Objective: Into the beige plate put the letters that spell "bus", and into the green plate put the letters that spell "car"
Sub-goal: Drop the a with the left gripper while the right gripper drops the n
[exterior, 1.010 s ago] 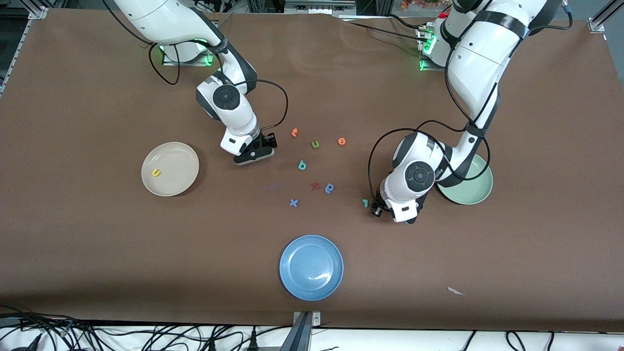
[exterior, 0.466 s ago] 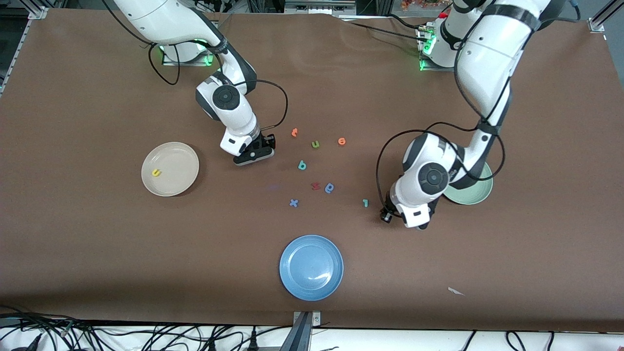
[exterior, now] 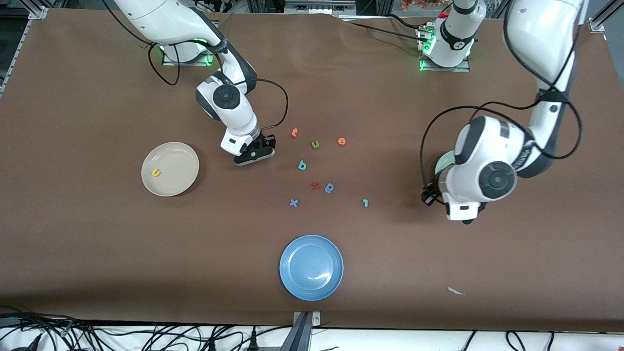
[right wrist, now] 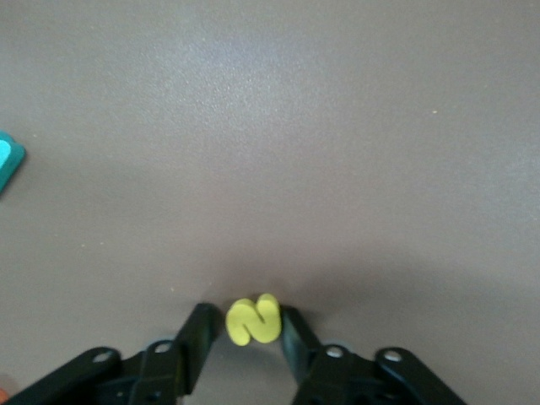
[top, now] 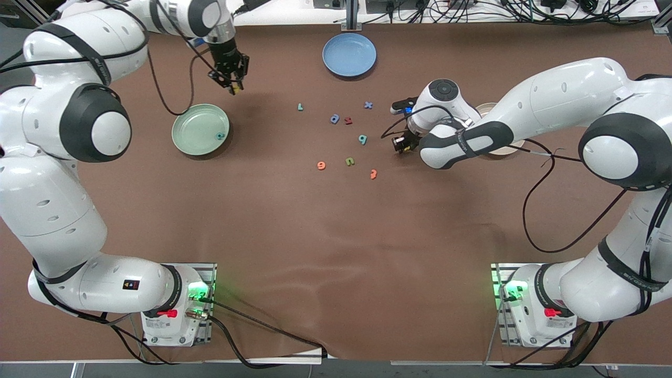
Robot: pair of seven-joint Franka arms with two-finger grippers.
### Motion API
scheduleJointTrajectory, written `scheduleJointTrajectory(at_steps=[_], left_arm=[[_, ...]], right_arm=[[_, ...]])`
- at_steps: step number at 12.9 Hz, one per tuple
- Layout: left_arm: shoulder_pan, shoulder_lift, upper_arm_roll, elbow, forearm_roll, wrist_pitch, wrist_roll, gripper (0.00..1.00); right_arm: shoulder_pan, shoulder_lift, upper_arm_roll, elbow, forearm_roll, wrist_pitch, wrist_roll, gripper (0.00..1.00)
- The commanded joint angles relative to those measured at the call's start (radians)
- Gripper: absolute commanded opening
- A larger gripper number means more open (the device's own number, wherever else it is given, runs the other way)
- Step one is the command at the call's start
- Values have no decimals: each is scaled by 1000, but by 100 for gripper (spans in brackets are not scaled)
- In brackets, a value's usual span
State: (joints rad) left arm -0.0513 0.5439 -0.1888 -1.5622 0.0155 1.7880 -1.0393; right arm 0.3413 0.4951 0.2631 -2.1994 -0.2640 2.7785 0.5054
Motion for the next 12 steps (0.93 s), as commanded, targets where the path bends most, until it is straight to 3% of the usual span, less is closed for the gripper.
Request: scheduleJointTrajectory(at_steps=[1,5,8,12], left_arm=[[57,-47,-8,-94,9,-47,177,7],[160,-67,-8,-199,14,-42,402,7],[212,-68,-6,-301,15,35,493,7],[228,-68,-6,-357,38,88,502,21]], right_arm=[[8,20,-25,4,-32,7,19,23],[-4,-15,-33,3,-41,-10,-8,23],[-105,-123,-27,-3,-47,-169,-103,23],[-263,-223,-24,-25,-40,-298,-339,24]])
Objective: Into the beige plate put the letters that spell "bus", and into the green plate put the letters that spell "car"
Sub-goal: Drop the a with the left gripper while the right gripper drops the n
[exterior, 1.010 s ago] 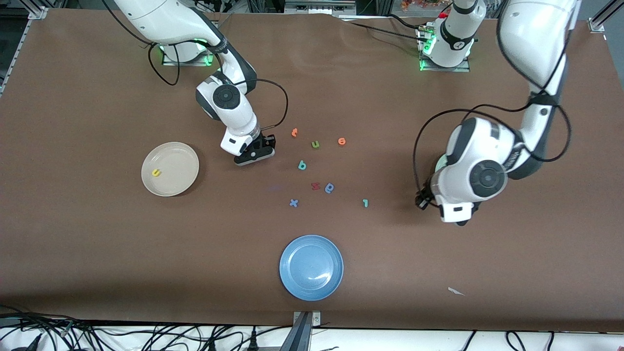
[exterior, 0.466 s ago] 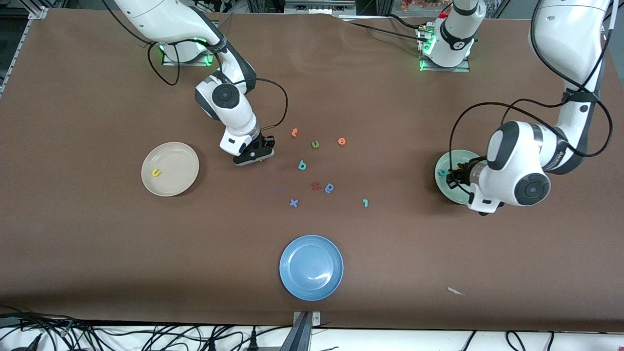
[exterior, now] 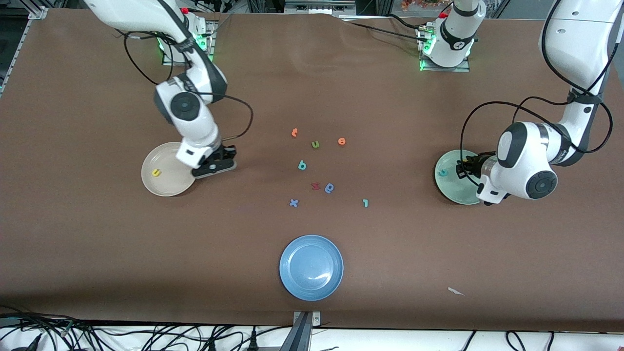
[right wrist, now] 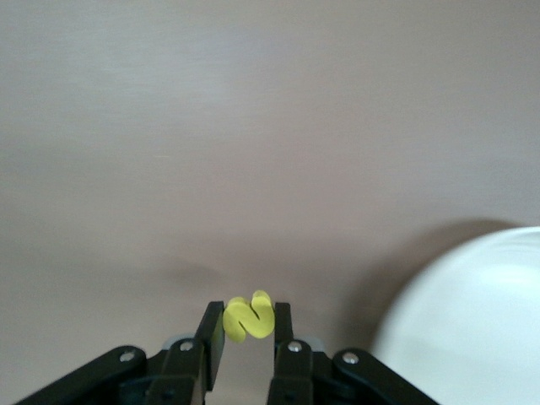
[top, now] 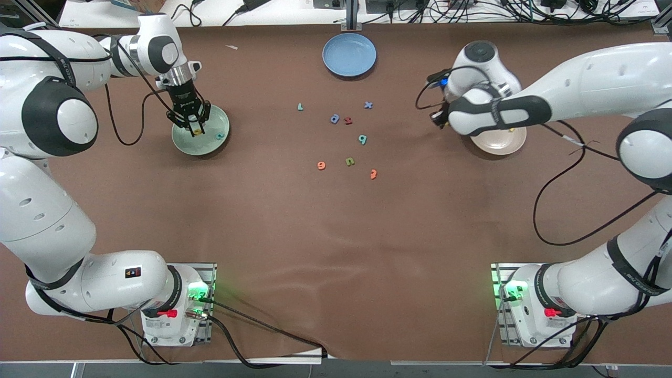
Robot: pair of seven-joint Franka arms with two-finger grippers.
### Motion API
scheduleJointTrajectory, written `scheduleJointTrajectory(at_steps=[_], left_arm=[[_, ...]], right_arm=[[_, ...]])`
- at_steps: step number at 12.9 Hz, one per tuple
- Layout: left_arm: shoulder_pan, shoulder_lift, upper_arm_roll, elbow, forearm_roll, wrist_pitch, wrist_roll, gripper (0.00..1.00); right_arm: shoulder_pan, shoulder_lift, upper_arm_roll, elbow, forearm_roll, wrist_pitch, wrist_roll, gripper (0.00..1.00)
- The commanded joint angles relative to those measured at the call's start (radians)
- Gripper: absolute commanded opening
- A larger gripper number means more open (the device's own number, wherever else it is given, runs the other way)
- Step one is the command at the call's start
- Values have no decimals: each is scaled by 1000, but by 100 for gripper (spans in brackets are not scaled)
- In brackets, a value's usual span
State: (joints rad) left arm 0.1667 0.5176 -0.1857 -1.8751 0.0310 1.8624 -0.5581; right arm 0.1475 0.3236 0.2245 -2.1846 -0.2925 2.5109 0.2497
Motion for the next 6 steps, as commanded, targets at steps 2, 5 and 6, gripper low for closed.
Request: scheduleJointTrajectory(at_steps=[2,5,6], left_arm=[[10,-42,-11,-45,24,12,23,55],[5,-73,-14,-18,11,4,9,100],[-5,-85,-17,17,-12,1,-12,100]], right_arm=[[-162,-64,15,-69,-10,-30,-221,25],[-192,-64,15,-112,-7,-18,-239,31],[-194,-64,13,-116,-7,-8,-239,40]])
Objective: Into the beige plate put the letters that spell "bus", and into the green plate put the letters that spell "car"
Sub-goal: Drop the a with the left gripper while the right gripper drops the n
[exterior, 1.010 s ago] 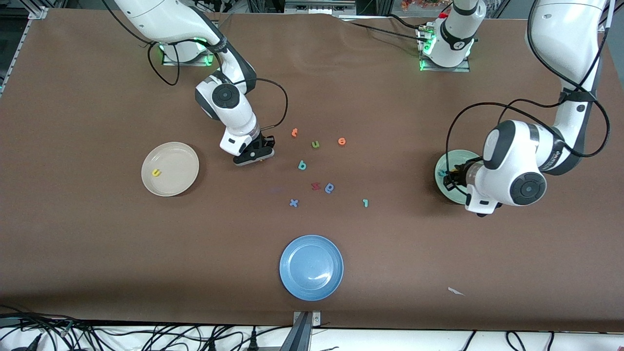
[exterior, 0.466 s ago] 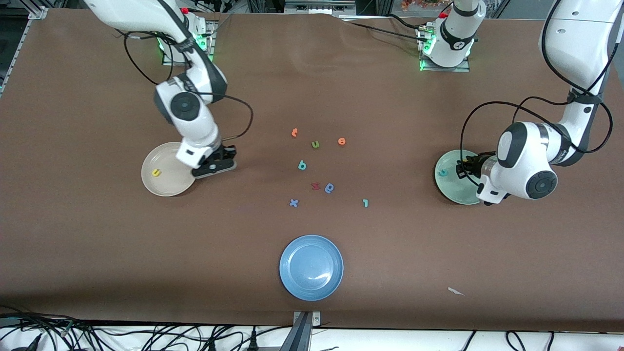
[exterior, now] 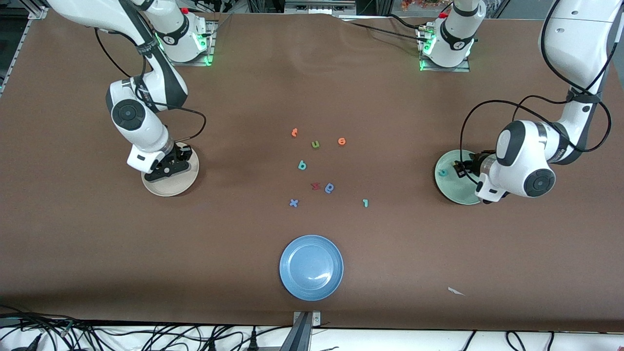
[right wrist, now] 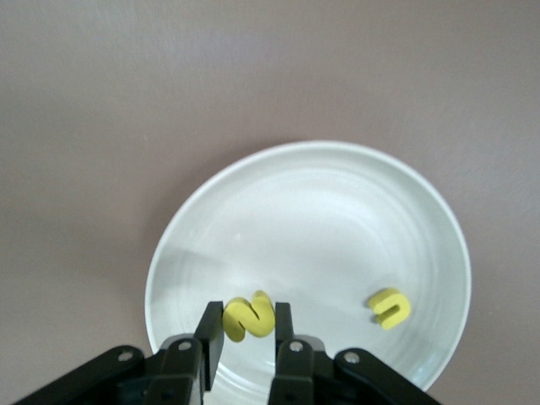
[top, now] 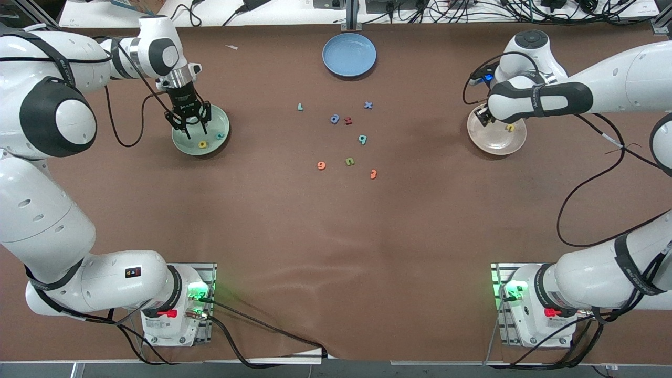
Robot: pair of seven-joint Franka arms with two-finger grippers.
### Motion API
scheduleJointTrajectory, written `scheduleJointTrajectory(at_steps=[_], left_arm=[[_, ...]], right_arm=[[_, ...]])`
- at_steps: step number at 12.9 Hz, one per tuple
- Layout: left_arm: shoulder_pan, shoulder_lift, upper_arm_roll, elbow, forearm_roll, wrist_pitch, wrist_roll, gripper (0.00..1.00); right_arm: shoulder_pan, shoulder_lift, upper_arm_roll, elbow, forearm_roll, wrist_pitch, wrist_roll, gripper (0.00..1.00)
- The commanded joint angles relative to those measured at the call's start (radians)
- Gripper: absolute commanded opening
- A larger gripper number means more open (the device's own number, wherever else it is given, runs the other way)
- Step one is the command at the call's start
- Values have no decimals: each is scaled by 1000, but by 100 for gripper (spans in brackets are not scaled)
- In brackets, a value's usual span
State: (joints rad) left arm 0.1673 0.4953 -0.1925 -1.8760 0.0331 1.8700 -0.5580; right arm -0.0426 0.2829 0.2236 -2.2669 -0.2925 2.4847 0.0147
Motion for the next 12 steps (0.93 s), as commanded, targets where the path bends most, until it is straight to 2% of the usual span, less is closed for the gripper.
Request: scheduleJointTrajectory(at_steps=[1,2,3,5,6,7,8,9,12], left_arm=[[-17,-60,-34,59,-62,-3,-64,100],[-31,-49,-48,114,-80,-2,-127,100],[-57,-25,-50,164,-84,6,-184,100],[-148,40,-50,266,-84,11,-303,100],[-182,80,-50,299,-82,14,-365,100],[-219,121,-48,329,-76,62,-425,100],[-251,144,-48,333,-73,143,-486,100],[-271,166,-47,333,-70,231,-555,100],[-354,213,-30,336,-68,342,-660,100]], right_arm=[[-5,-22,14,-37,-7,26,-5,65],[-8,-22,14,-37,-7,28,-2,88],[-8,-24,16,-37,-7,28,2,97],[-8,-24,17,-37,1,28,7,98],[-8,-24,25,-34,30,29,8,98],[-8,-24,67,-26,108,29,25,98],[-6,-18,94,-19,177,36,56,98],[-5,-11,114,-17,203,48,86,98],[62,19,140,24,208,56,239,98]])
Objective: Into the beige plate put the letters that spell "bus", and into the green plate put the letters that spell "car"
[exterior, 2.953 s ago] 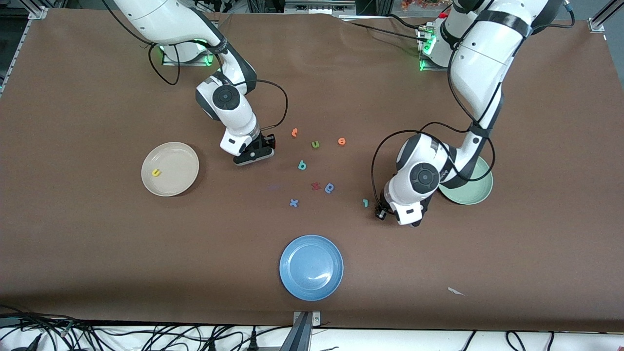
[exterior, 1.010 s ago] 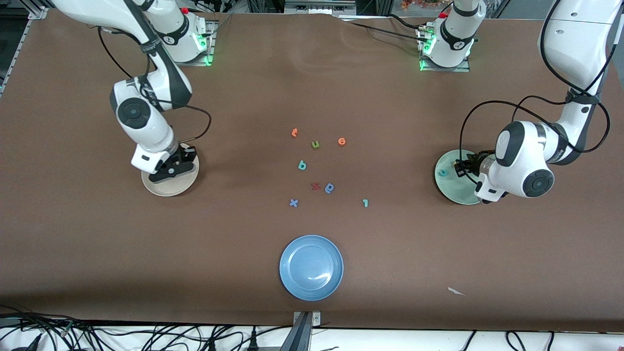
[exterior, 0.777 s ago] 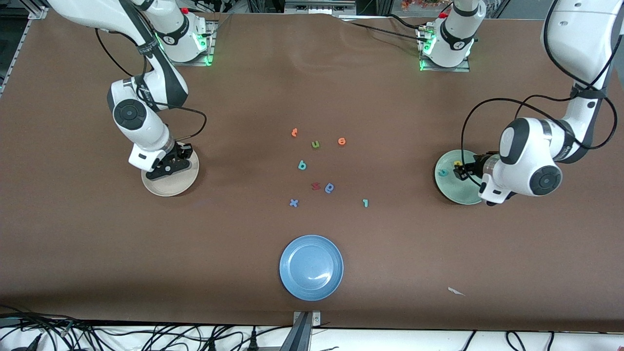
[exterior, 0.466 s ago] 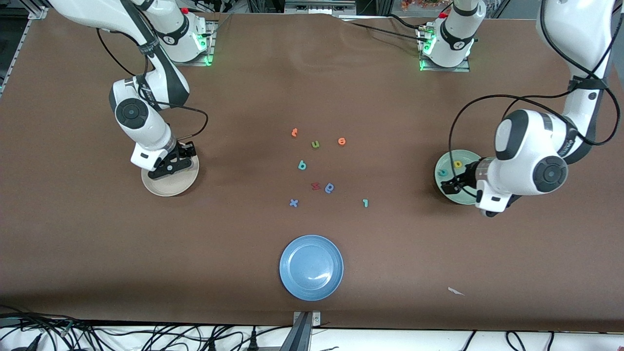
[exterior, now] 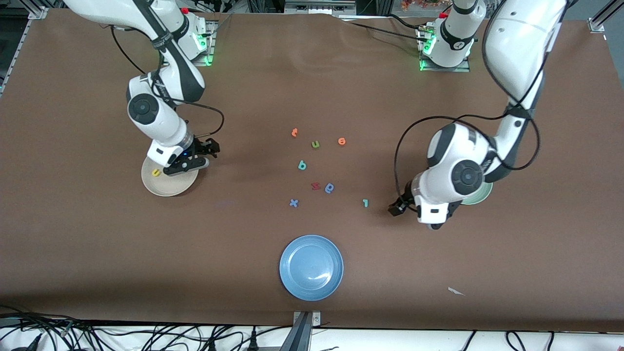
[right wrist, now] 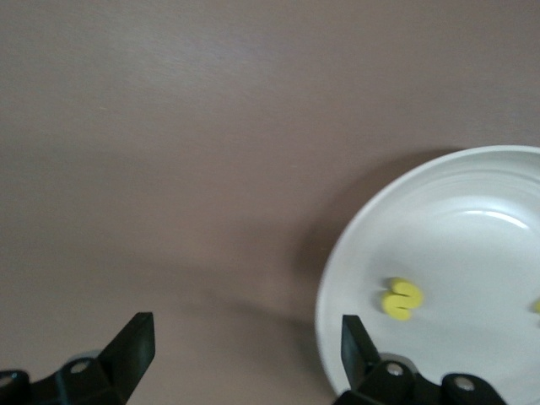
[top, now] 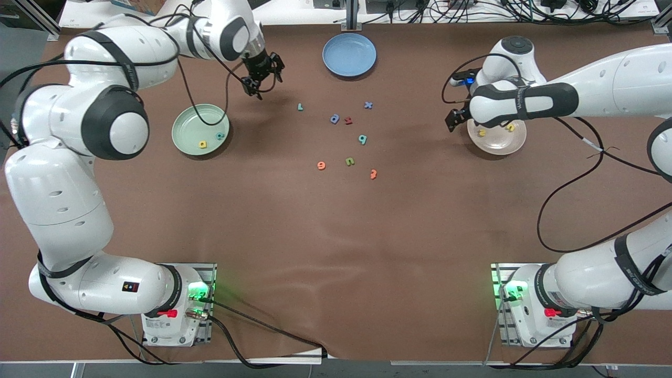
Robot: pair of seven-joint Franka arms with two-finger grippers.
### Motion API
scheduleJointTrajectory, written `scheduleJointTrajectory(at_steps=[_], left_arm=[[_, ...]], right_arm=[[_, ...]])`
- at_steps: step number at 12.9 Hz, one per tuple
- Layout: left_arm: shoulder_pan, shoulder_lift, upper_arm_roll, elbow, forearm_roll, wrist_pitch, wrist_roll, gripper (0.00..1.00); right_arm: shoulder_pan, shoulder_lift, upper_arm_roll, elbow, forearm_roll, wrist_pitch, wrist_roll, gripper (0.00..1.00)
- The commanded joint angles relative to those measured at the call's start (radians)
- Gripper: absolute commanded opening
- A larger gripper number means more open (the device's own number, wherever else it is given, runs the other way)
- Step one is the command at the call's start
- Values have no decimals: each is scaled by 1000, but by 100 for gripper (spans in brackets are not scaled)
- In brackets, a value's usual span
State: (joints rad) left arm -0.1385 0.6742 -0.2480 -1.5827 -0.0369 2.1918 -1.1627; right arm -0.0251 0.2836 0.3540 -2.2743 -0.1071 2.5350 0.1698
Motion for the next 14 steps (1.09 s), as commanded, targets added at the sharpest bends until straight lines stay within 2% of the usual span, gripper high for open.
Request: scheduleJointTrajectory(at_steps=[1,4,10,12,14], left_arm=[[-87,57,47,43,3,49,-81,100],[-214,142,150,93,37,82,-140,100],[-234,177,151,116,37,82,-180,99],[-242,182,151,116,35,82,-195,93],[-245,180,150,116,26,82,-195,92]], right_arm=[[71,28,10,48,21,5,144,98],[166,66,10,104,12,-1,297,98],[273,137,3,199,4,-5,488,98],[354,176,-48,255,-29,-7,572,98],[419,210,-81,303,-34,-27,631,98]])
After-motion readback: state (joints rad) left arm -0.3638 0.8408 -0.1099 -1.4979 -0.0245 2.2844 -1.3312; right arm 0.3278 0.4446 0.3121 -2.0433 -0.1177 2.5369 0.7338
